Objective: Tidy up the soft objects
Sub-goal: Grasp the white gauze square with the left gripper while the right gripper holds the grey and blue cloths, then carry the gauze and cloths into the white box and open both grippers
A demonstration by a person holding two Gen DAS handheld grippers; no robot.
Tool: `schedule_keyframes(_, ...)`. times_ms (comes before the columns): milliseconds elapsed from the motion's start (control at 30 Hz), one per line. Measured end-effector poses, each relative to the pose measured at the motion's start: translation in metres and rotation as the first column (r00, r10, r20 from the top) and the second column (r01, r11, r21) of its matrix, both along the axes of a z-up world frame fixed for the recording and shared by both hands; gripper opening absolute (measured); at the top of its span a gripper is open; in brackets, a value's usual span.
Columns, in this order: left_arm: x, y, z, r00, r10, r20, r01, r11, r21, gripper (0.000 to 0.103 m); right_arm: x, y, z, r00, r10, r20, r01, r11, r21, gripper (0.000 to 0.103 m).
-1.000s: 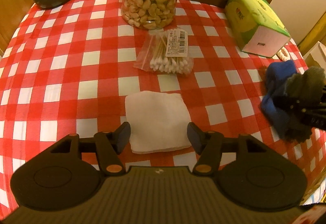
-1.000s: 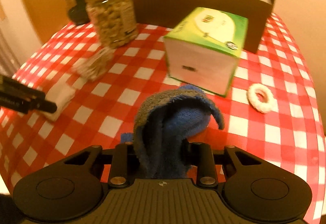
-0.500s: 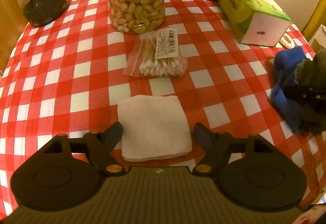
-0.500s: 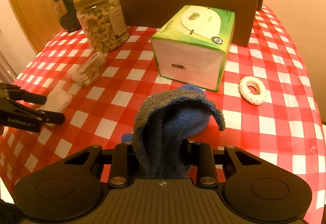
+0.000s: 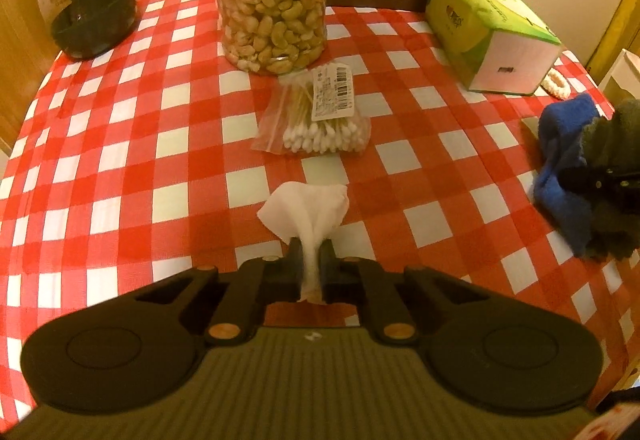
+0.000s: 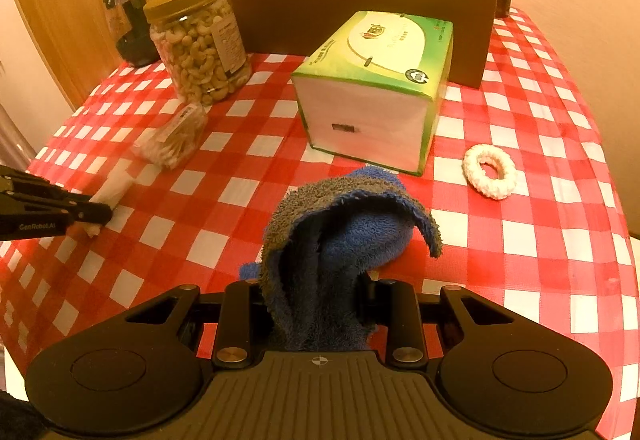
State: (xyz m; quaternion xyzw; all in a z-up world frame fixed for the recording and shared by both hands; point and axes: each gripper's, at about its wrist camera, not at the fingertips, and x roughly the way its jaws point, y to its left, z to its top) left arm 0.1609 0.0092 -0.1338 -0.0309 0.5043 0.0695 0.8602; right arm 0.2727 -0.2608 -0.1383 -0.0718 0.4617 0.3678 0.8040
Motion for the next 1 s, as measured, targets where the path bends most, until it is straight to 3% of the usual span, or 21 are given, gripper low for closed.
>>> schedule_keyframes(467,0.001,-0.016,0.035,0.998,-0.044,0.052,0.045,0.999,-0.030,0.006,0.010,-0.041,0.031,0.998,-0.066,-0.001,0.066,0.996,0.057,0.031)
schedule_keyframes(1000,0.059,-0.041,0.089,0.972,-0.142,0.188,0.148,0.989,-0.021,0.007,0.060,-0.081,0.080,0.987,-0.119,0.111,0.109,0.990,0.086,0.031)
